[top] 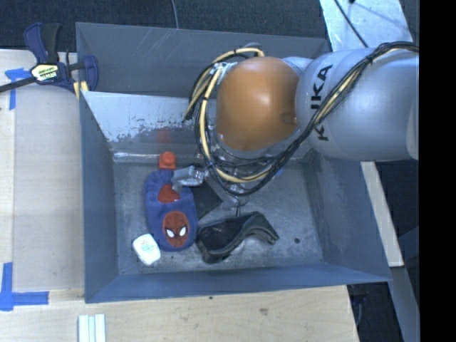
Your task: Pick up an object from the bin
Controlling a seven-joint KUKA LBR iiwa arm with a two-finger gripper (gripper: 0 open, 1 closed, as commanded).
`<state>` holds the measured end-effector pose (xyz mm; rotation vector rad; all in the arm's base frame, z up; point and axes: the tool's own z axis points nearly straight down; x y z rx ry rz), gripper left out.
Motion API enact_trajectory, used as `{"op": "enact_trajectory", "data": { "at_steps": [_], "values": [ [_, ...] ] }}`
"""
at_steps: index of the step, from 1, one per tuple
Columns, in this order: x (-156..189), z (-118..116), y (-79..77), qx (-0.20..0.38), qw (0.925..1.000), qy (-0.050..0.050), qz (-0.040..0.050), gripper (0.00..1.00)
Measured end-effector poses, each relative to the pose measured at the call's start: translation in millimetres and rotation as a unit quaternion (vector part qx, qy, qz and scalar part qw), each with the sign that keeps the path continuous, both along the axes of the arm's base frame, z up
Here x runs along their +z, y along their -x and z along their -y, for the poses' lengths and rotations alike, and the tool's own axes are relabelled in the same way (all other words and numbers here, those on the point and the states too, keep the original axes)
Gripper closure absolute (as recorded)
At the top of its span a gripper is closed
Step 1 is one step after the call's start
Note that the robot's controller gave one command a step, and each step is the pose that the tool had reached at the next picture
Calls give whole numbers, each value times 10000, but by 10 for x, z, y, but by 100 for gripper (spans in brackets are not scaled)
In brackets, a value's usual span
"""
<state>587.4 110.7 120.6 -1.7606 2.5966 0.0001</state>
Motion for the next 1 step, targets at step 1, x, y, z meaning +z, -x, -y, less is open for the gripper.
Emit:
{"op": "enact_trajectory", "data": {
  "at_steps": [1],
  "values": [
    [-495,-94,-119,2023,9793,-13,20,0]
  ]
}}
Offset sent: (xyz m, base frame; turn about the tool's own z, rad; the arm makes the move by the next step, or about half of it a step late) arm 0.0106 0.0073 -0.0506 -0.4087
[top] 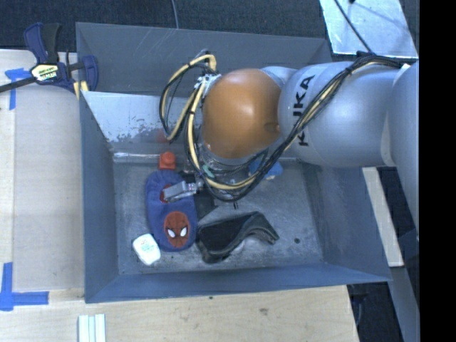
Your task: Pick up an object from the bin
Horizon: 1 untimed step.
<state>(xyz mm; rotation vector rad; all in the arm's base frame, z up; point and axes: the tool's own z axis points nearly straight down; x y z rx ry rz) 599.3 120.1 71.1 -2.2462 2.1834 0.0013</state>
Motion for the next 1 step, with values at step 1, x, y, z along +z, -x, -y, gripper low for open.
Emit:
{"op": "enact_trajectory", "data": {
  "at_steps": [1],
  "values": [
    [22,-726,575,1459,9893,-5,52,0]
  ]
}}
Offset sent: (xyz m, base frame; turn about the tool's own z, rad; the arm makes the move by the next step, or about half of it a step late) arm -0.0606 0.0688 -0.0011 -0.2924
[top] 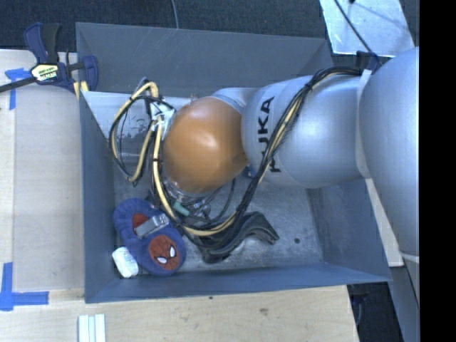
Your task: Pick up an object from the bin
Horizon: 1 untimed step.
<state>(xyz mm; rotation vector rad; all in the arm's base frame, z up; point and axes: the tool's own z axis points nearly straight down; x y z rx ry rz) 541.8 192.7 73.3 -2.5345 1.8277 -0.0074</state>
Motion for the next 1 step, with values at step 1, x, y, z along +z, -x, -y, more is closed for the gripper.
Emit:
{"op": "enact_trajectory", "data": {
  "at_steps": [1],
  "values": [
    [4,23,-3,-21,10000,16,-17,100]
  ]
}}
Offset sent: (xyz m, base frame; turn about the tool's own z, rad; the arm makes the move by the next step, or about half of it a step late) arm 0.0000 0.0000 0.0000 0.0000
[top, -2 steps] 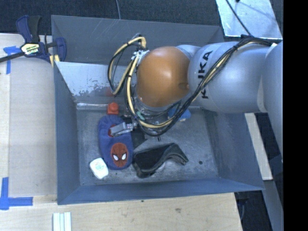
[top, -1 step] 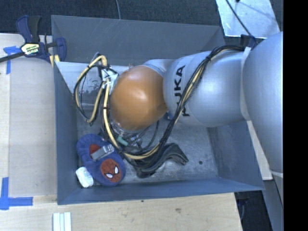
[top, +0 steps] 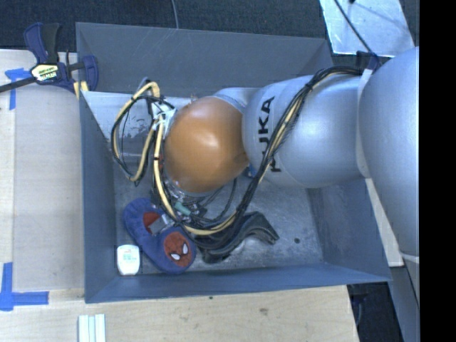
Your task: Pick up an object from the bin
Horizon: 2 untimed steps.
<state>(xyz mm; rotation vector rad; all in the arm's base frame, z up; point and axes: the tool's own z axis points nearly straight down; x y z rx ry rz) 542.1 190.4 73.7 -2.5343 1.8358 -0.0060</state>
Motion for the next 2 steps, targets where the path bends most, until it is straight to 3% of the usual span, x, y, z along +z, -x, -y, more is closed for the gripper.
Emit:
{"op": "enact_trajectory", "data": {
  "at_steps": [2],
  "values": [
    [1243,-16,-32,-22,10000,15,-17,100]
  ]
}}
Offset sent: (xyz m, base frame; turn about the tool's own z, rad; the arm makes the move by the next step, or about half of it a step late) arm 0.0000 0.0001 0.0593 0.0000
